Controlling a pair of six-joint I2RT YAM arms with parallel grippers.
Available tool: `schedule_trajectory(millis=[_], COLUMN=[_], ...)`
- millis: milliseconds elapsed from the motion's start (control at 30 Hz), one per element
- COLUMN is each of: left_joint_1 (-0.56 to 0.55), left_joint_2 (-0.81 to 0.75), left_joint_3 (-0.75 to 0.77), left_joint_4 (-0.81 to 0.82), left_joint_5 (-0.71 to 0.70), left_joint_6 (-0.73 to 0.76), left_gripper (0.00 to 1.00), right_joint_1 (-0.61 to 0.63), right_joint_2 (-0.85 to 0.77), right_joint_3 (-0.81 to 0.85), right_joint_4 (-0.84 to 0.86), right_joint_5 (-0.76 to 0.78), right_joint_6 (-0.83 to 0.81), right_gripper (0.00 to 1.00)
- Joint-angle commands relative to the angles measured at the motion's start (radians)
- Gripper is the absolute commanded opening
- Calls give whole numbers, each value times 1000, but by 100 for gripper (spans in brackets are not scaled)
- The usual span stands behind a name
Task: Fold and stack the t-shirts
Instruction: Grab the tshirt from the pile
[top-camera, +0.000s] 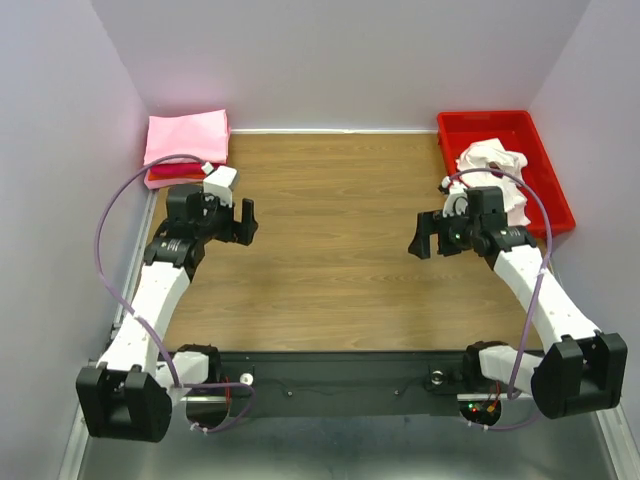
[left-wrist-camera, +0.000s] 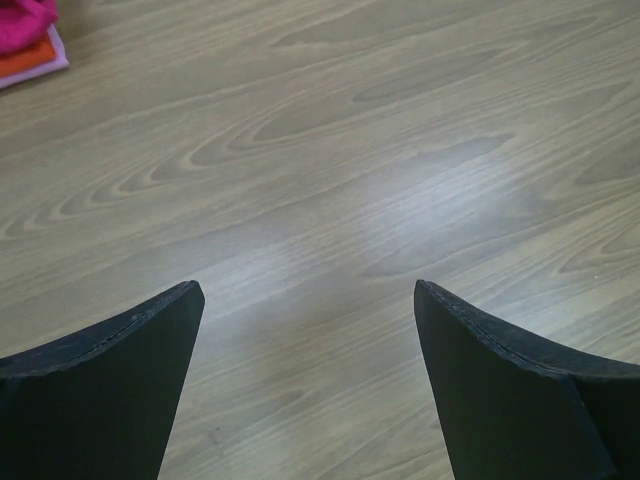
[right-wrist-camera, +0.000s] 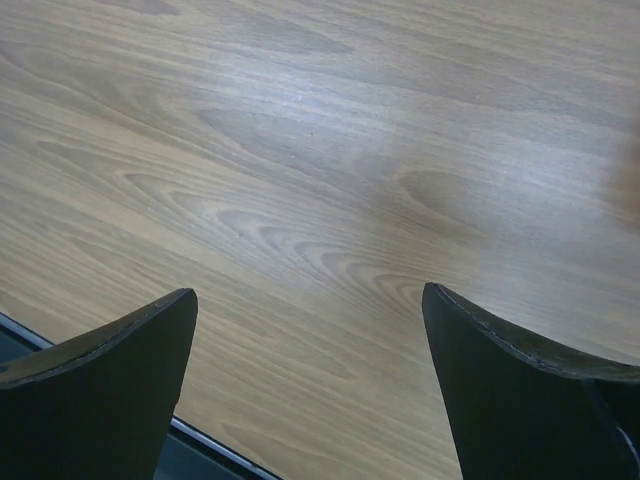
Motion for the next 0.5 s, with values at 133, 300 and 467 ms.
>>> schedule_trajectory(millis=[133,300,467], left_joint_1=[2,2,3], left_joint_2=[178,283,304], left_joint_3=[215,321,337], left_joint_4=[-2,-19,5], left_joint_5=[-92,-87,-92], left_joint_6=[-9,-12,-5], left_gripper=[99,99,99], right_joint_1=[-40,-180,-310], right_joint_2=[144,338,520], right_joint_3=[316,498,665], right_joint_4=[-65,-85,-90], right_joint_5=[146,149,179], right_joint_6=[-105,-159,-205], right_gripper=[100,100,100])
